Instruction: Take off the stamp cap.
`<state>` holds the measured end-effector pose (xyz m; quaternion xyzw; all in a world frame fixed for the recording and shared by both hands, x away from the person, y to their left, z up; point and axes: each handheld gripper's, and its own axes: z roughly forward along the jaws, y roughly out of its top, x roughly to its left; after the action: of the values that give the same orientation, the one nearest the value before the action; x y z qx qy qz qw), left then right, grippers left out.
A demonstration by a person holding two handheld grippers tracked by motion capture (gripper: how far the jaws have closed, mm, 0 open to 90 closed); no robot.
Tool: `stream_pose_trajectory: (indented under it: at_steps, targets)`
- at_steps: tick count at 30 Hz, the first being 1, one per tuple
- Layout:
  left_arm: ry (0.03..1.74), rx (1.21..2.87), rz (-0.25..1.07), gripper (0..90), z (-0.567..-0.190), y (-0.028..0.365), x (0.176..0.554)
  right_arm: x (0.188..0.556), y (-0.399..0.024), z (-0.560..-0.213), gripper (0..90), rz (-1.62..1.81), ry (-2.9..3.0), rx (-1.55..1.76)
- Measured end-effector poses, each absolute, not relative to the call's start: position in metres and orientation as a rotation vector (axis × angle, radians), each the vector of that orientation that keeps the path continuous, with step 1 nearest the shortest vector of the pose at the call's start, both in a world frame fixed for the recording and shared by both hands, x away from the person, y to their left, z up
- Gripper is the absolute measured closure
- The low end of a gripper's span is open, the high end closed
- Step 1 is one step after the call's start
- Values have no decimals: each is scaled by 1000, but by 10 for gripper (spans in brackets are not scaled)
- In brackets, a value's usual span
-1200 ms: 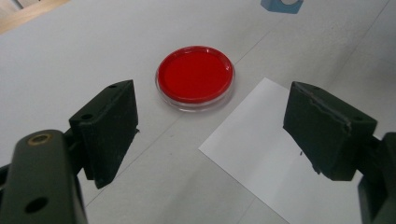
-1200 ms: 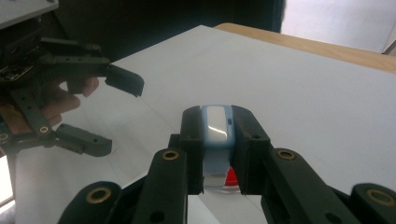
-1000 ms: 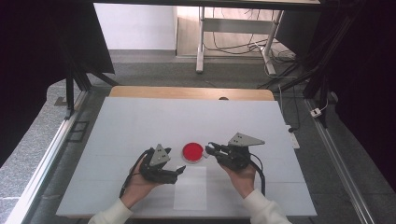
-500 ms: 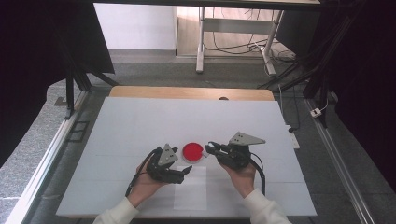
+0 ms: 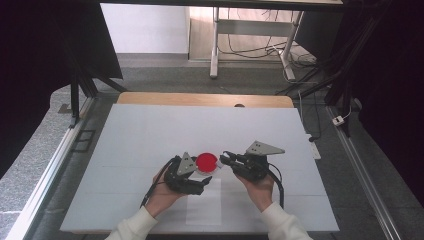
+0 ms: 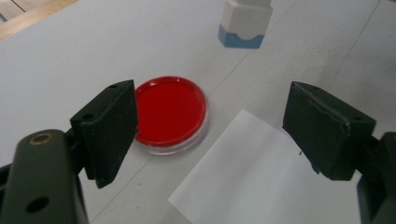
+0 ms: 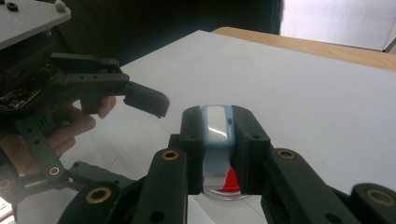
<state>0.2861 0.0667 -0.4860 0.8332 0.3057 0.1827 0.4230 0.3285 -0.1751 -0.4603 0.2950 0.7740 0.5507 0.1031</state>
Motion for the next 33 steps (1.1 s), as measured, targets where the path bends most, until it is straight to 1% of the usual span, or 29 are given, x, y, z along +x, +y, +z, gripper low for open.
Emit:
stream_pose_trajectory:
  at_steps: [7,16,26,33]
  targets:
    - [742,2093,464,185,-485,52,291,329,-174,-460,751,1631,2286,868]
    - [749,2093,469,188,-487,49,295,330,-173,-461,751,1629,2290,865]
    - [747,2095,478,214,-492,39,299,328,-169,-462,751,1642,2287,863]
    - [754,2087,489,234,-492,39,301,327,-168,-463,751,1648,2289,858]
